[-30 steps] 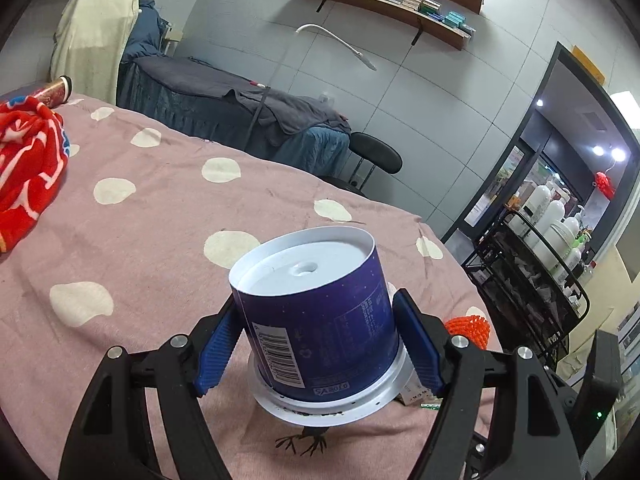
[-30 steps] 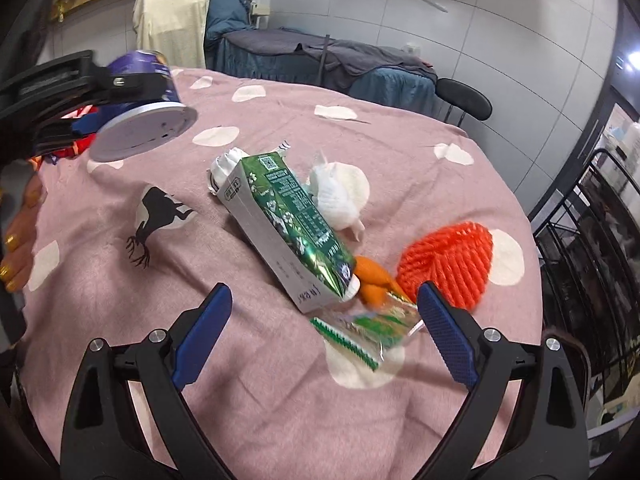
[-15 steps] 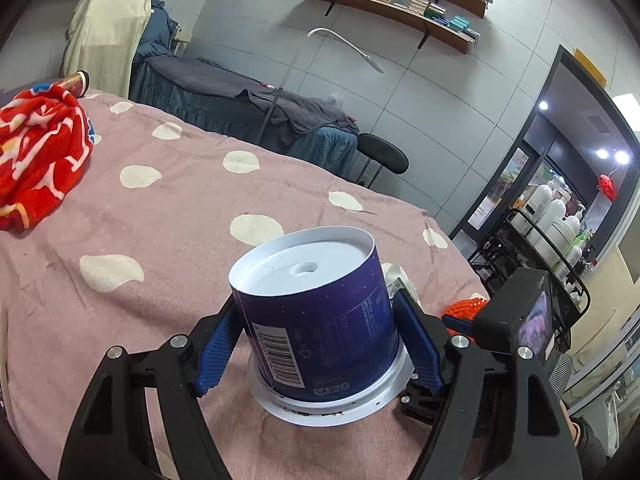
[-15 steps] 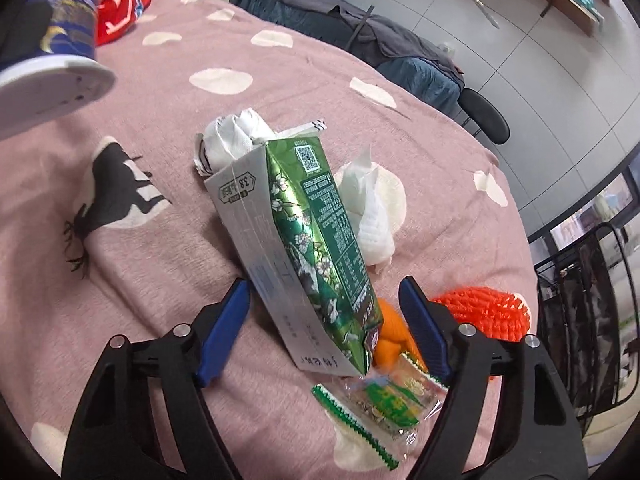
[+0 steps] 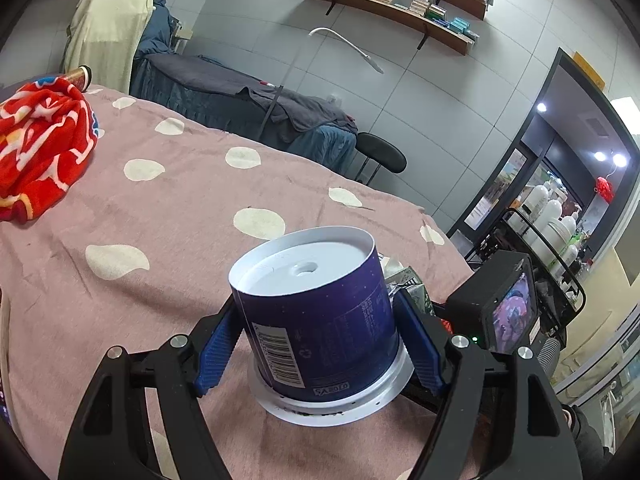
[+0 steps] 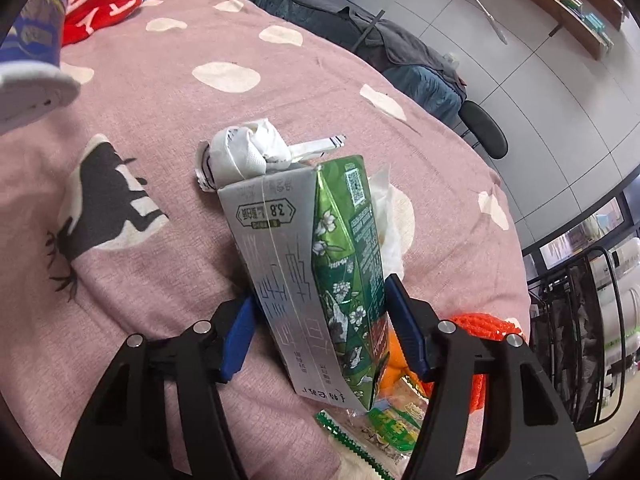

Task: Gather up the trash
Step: 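Carry the carton to the bin and open the right gripper to drop it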

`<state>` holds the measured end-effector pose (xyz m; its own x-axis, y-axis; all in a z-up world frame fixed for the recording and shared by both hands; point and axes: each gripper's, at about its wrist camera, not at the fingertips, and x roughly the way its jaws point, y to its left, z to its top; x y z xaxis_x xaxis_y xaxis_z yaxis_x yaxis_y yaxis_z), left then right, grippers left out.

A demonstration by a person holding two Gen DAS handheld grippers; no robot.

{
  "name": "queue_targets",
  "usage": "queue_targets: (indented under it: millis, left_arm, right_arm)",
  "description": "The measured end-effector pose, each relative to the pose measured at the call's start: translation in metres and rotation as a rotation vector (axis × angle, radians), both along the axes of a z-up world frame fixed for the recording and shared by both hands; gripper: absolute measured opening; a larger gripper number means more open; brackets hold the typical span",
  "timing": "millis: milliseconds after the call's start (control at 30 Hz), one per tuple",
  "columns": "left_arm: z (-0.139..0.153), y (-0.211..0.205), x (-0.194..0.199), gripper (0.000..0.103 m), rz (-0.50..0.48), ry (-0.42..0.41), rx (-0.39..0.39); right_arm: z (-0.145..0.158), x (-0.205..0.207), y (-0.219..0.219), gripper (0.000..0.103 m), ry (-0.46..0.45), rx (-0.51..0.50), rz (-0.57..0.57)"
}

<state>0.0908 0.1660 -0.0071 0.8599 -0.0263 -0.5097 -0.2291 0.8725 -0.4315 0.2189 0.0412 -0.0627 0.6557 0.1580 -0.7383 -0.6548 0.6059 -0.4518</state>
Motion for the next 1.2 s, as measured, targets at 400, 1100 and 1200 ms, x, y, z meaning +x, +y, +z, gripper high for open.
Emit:
queue_targets:
  millis: [400,1100,1200]
  left_arm:
    - [0.001,-0.012,-0.003,0.073,-0.024,-0.008,-0.006]
    - [0.022,-0.102,0.009,0.073,-0.249,-0.055,0.056]
    - [0.026,-0.119,0.011,0.073,-0.293,-0.068,0.074]
  right_arm:
    - [0.054,-0.038,-0.050,0.061,0.066,0.343,-0.017]
    - [0.104,-0.070,-0.157,0.061,-0.037,0.569,-0.179]
    - [0.110,-0.073,-0.181,0.061,-0.067,0.588,-0.229]
